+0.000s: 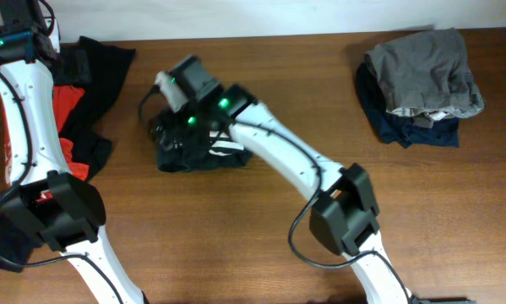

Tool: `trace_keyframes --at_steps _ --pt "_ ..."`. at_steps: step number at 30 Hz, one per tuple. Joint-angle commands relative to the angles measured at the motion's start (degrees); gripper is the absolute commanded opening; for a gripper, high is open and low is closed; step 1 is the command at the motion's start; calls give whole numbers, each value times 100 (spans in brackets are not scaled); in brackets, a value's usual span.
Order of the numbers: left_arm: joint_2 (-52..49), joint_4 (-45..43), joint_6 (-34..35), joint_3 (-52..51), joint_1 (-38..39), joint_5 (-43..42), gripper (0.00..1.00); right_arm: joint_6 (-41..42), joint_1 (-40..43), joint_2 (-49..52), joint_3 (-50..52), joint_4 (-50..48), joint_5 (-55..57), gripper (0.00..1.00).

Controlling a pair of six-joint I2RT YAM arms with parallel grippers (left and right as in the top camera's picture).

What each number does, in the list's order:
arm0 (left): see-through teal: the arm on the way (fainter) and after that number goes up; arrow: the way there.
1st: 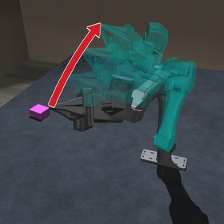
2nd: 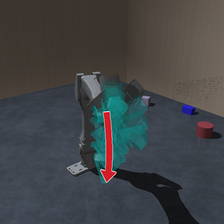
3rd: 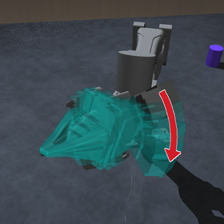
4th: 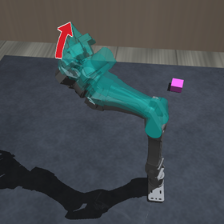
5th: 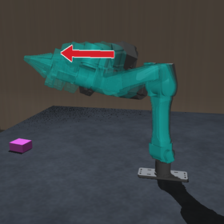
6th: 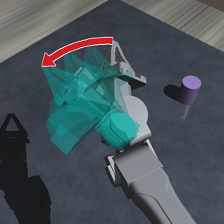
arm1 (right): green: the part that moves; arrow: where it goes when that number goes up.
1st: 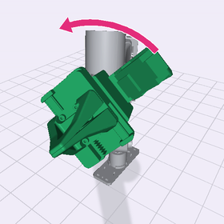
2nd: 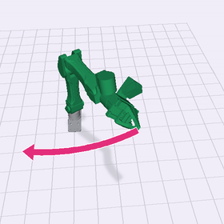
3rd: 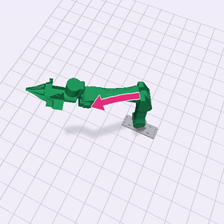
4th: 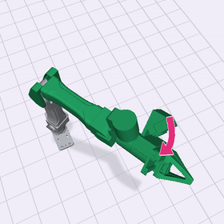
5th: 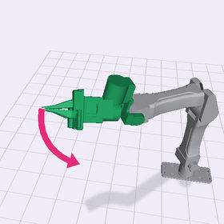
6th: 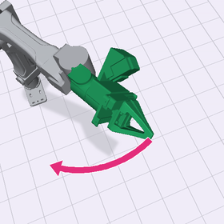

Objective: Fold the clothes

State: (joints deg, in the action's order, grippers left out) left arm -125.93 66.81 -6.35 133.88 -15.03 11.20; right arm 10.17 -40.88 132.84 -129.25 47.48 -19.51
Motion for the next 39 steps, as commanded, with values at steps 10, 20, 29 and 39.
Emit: trace_keyframes --at_steps 10,20,29,39 --pt "26 7 35 144 -15 -46 99 -131 393 107 -125 1143 332 47" --pt "26 15 35 138 -15 -262 99 -72 -42 739 197 748 369 4" --pt "24 70 79 116 -13 -863 99 -184 -267 894 157 518 345 4" --pt "24 409 122 116 74 -1414 99 -350 284 511 -1650 1725 369 59"
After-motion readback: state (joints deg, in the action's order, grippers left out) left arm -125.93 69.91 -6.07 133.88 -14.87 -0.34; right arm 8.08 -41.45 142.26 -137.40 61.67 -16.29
